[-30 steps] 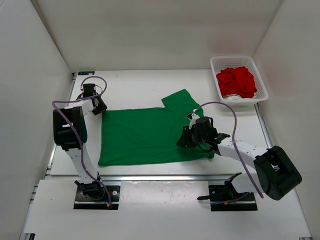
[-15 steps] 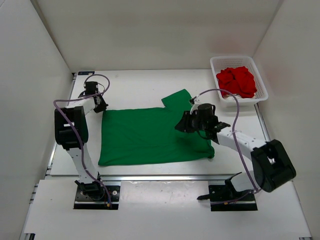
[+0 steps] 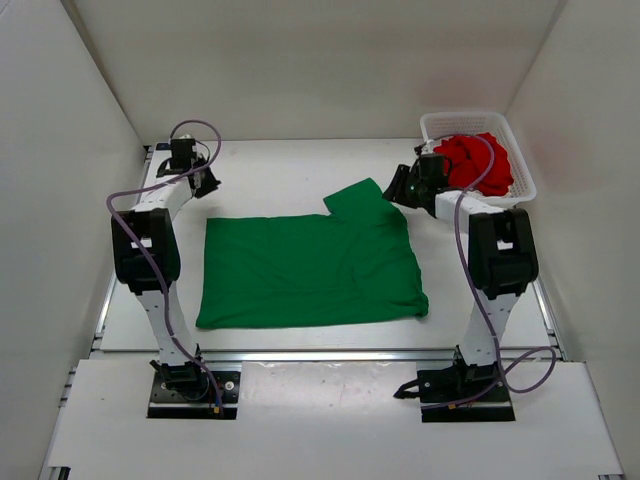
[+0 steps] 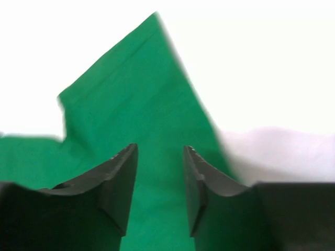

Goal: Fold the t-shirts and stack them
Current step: Grap the side of the flattened tshirt furthest away from the robot with both arms

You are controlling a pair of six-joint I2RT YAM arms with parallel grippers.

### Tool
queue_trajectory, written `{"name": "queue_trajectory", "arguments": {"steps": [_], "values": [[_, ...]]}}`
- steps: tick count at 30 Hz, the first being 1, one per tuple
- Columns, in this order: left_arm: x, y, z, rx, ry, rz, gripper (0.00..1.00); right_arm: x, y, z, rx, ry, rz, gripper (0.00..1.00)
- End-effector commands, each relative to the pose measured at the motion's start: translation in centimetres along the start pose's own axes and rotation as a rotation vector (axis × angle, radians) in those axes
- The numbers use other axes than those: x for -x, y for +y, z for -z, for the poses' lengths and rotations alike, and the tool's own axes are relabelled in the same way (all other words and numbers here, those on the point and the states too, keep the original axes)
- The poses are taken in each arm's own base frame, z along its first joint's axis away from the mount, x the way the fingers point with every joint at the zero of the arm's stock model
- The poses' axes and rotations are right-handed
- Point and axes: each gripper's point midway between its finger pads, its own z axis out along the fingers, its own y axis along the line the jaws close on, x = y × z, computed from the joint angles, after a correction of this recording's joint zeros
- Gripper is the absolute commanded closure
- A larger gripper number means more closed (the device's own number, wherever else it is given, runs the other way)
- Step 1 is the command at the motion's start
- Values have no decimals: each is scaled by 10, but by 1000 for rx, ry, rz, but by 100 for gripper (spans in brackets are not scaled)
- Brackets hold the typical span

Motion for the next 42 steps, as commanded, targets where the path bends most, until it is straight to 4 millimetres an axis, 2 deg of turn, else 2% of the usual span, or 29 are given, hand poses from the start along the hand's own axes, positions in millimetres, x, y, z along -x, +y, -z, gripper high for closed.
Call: {"name": "queue_trajectory", "arguments": {"steps": [1,2,3,4,5,6,7,9,10,12,13,15,18,19,22,30,31,34,35,36,37,39,41,42], "values": [[26,-29,19,-96,-49,11,100,32,-3,-18,-55,-43,77,60],[24,-25,16,-86,-48,14,100,34,-4,-28,-73,-21,99,60],[24,-21,17,-76,-49,8,100,49,2,-31,-74,-26,126,60],[23,-21,18,-66,-52,2,100,39,-5,-43,-93,15,127,59],[19,-10,17,-36,-44,-2,100,35,-7,-53,-105,51,139,59],[19,-6,20,-27,-43,-5,100,41,-8,-57,-112,55,149,59],[13,2,16,0,-28,-11,96,28,-15,-66,-136,92,147,59],[-2,21,12,41,16,-15,84,37,-14,-75,-136,92,163,59],[-8,23,11,41,33,-17,75,36,-11,-77,-140,96,165,58],[-24,46,7,114,63,-12,63,35,-8,-83,-123,114,171,58],[-25,53,8,126,64,-18,58,34,-6,-85,-118,114,178,57],[-38,62,7,152,81,-18,54,30,-4,-92,-116,135,187,57],[-46,70,9,163,88,-22,51,31,-2,-96,-101,136,197,55],[-41,69,9,165,76,-27,48,36,0,-104,-96,137,191,54],[-47,69,7,168,91,-34,48,37,3,-108,-96,138,196,54],[-52,50,5,122,110,-56,62,38,4,-123,-125,172,199,58],[-52,54,3,125,111,-49,62,43,7,-123,-118,162,204,58],[-53,48,3,112,106,-51,65,48,4,-123,-114,161,187,62],[-54,47,4,107,107,-46,71,48,3,-123,-113,161,193,64],[-52,47,3,97,103,-39,74,49,2,-123,-114,162,189,67],[-51,45,2,90,101,-35,85,49,4,-123,-115,162,191,70],[-51,43,0,84,108,-37,100,43,1,-122,-121,182,186,79],[-48,41,0,81,115,-46,100,46,6,-122,-113,174,185,82],[-44,37,0,76,102,-50,100,50,3,-120,-116,169,182,90]]}}
